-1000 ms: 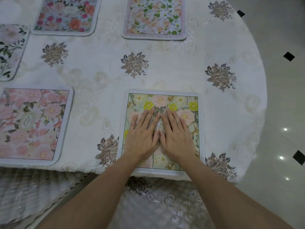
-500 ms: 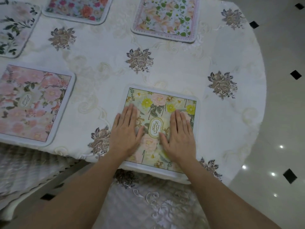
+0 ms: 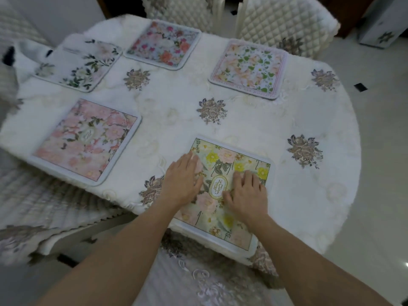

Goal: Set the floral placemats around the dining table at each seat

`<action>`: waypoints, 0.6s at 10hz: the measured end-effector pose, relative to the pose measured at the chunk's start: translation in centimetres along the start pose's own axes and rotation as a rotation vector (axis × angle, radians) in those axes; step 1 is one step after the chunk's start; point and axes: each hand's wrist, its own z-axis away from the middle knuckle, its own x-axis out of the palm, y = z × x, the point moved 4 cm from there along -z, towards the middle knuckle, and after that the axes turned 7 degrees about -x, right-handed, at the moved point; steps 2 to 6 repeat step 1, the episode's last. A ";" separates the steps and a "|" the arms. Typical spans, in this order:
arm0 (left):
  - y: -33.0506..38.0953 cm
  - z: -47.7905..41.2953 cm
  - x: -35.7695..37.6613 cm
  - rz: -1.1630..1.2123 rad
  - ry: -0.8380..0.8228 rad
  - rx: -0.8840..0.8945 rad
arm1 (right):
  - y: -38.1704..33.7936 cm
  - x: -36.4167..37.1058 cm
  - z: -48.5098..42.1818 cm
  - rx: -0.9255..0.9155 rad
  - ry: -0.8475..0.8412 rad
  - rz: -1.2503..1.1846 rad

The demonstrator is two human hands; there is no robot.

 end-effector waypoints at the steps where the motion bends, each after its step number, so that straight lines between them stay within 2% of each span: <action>1: 0.5 1.1 -2.8 -0.054 0.070 -0.014 | -0.7 -3.2 -1.1 -0.182 -0.078 0.080; 6: 0.5 1.1 -2.8 -0.054 0.070 -0.014 | -0.7 -3.2 -1.1 -0.182 -0.078 0.080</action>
